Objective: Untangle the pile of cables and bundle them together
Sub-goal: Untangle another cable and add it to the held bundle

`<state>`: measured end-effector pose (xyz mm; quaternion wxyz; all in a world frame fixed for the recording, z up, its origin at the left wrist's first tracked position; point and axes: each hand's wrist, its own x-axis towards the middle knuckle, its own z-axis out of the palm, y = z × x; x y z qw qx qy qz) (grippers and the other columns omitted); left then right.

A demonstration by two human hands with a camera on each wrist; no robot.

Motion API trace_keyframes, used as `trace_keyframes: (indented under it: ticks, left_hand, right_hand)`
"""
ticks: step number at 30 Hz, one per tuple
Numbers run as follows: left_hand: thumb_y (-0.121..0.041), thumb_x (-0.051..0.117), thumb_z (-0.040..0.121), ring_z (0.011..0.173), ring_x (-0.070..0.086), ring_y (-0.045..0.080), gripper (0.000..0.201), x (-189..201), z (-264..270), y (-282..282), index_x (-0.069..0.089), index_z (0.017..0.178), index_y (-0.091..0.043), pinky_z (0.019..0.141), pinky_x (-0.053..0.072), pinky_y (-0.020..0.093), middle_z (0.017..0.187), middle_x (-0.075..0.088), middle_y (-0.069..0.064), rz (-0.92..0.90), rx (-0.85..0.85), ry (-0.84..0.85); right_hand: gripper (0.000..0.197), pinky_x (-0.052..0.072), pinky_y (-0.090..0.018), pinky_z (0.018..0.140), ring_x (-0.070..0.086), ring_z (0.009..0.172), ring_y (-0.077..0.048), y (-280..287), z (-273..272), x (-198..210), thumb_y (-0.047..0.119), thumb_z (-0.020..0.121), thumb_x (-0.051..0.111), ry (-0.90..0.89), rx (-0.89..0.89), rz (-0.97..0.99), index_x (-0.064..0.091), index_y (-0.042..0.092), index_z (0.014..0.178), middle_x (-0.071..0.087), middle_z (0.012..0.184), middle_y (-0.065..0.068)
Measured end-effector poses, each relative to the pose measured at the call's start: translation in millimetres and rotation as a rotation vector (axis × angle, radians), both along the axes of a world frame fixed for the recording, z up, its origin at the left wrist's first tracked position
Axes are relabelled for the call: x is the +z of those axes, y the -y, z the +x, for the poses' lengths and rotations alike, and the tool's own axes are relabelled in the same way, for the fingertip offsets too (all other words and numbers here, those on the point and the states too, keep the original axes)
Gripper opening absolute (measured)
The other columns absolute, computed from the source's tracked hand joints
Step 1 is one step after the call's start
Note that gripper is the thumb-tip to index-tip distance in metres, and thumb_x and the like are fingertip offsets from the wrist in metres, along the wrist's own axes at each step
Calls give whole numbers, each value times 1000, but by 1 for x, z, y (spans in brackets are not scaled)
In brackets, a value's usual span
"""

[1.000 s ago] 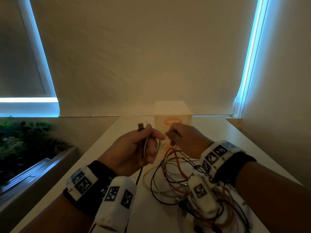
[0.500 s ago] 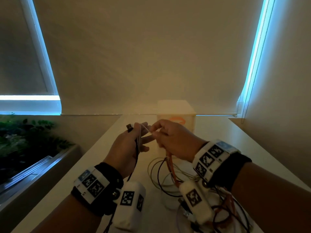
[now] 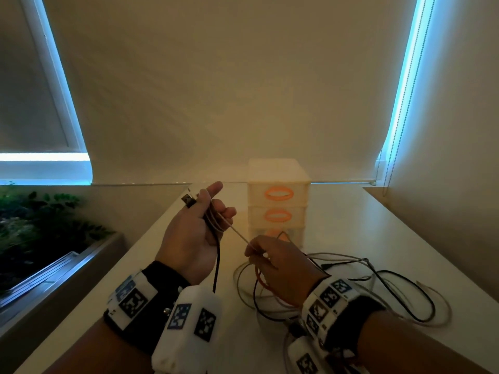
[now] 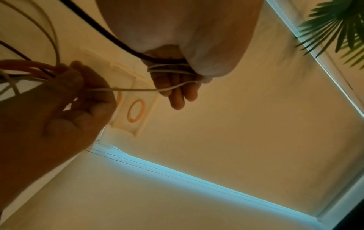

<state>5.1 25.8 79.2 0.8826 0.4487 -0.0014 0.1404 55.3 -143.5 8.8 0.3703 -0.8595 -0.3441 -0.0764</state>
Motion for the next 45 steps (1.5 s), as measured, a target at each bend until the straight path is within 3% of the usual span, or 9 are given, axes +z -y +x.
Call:
trace_keyframes:
  ticks: [3, 8, 13, 19, 25, 27, 32, 36, 45]
  left_hand:
    - [-31, 40, 109, 61, 62, 12, 36, 4, -6, 0, 66, 124, -9, 75, 47, 30, 67, 57, -2, 59, 23, 27]
    - [-31, 41, 109, 62, 57, 12, 37, 1, -6, -11, 64, 128, -9, 72, 46, 28, 68, 55, -2, 72, 39, 33]
    - [-29, 41, 110, 57, 53, 10, 35, 1, -1, -21, 63, 127, -9, 65, 46, 24, 66, 51, -3, 31, 34, 60]
    - [-29, 41, 110, 58, 56, 10, 33, -1, 3, -22, 65, 124, -10, 61, 49, 23, 66, 54, -2, 77, 82, 57]
    - [-28, 41, 110, 59, 56, 12, 33, -5, 6, -18, 64, 125, -10, 59, 52, 23, 69, 55, -1, 93, 95, 39]
    - [-28, 42, 110, 59, 57, 12, 33, -3, 7, -16, 64, 126, -9, 59, 53, 23, 69, 55, -1, 75, 81, 45]
    - [-28, 43, 109, 63, 61, 14, 32, 1, 7, -6, 62, 126, -9, 62, 55, 25, 70, 59, -1, 67, 46, 55]
    - [-26, 43, 109, 63, 64, 14, 30, 4, 8, 3, 61, 126, -9, 65, 55, 26, 69, 60, -1, 75, 23, 58]
    - [-28, 41, 110, 63, 65, 12, 31, 9, 15, 0, 61, 126, -10, 64, 54, 24, 69, 60, -2, 98, 22, 34]
  right_hand:
    - [15, 47, -27, 73, 56, 78, -1, 0, 10, -6, 39, 100, 48, -3, -15, 21, 60, 30, 101, 62, 86, 13]
    - [24, 41, -38, 104, 54, 118, -13, -1, 19, 5, 40, 101, 48, 57, 3, -188, 67, 29, 112, 66, 120, 6]
    - [27, 49, -25, 86, 57, 95, -7, 19, 26, 26, 40, 96, 57, 141, 18, -162, 73, 24, 112, 62, 103, 8]
    - [20, 46, -23, 95, 56, 104, 1, 31, 27, 39, 32, 93, 65, 290, 49, -205, 77, 19, 103, 69, 111, 5]
    - [34, 44, -23, 68, 55, 74, -9, 29, 13, 59, 44, 93, 60, 145, -25, -210, 72, 14, 82, 61, 81, 4]
    - [28, 53, -26, 74, 63, 78, -8, 26, 10, 55, 39, 96, 57, -52, 68, -256, 74, 17, 89, 69, 85, 5]
    - [10, 57, -33, 85, 64, 87, -8, 29, 23, 26, 21, 88, 67, -46, -14, -291, 68, 26, 96, 67, 92, 11]
    - [29, 52, -15, 78, 62, 79, 5, 14, 21, 17, 16, 85, 71, -85, 63, -177, 68, 38, 103, 63, 83, 19]
    - [10, 52, -23, 80, 61, 84, -6, -5, 27, 21, 21, 92, 63, 9, 13, -195, 68, 28, 97, 63, 89, 14]
